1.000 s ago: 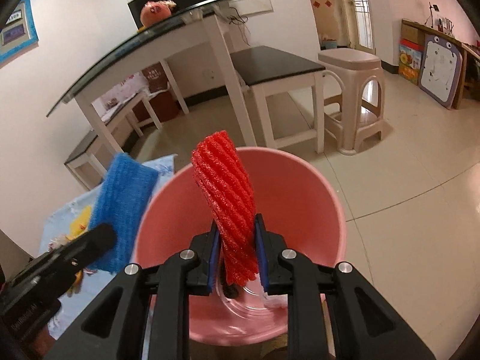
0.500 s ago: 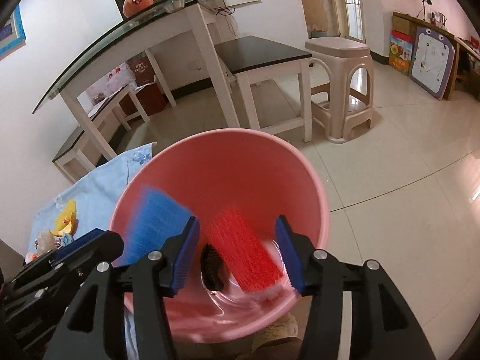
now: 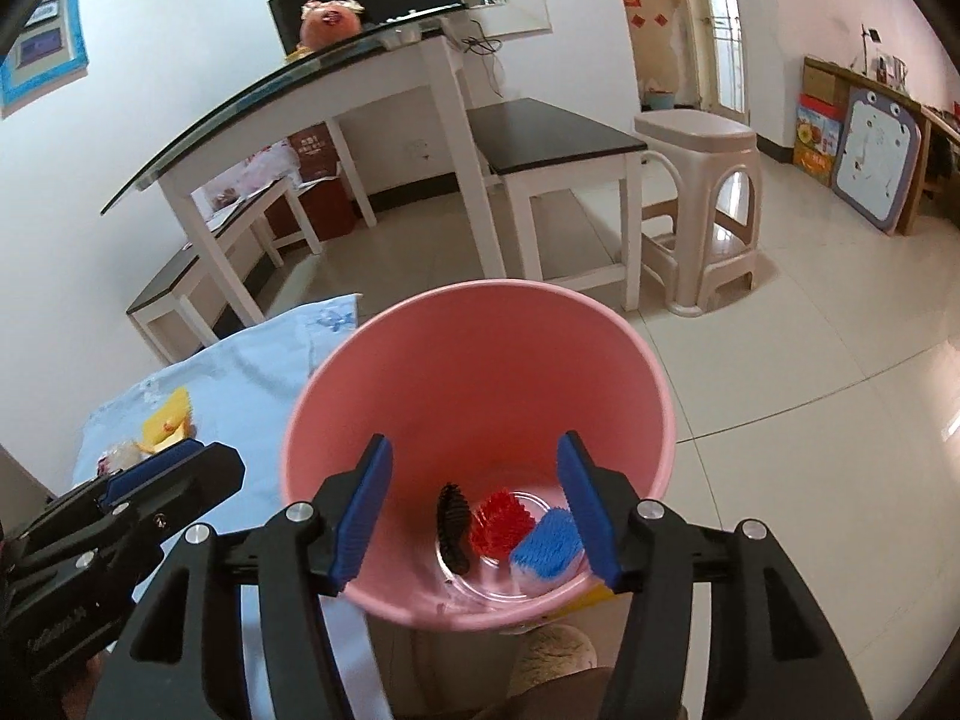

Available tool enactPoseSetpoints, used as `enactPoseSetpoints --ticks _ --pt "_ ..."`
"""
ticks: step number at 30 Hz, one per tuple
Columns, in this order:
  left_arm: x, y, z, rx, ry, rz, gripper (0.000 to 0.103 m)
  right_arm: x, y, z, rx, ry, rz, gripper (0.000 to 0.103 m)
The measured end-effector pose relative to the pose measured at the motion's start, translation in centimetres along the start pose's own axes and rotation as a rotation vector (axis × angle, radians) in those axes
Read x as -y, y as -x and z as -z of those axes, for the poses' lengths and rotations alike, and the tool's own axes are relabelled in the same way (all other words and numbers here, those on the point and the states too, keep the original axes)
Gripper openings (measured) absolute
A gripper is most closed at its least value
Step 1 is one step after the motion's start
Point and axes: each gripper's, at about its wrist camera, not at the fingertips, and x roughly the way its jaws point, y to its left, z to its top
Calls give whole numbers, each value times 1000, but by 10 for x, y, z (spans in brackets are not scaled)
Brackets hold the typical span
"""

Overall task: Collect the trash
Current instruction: 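Move both grippers back toward the remaining wrappers on the table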

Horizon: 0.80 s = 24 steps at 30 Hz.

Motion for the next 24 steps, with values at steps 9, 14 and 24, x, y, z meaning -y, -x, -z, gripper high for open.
enactPoseSetpoints --ticks 9,14,24 --pt "-14 46 17 45 -29 -72 45 -37 23 17 7 58 -50 58" --pt "-29 73 34 61 -5 -108 45 -63 35 28 3 93 -97 58" --pt "-78 125 70 62 113 -204 45 -117 65 49 6 167 -199 58"
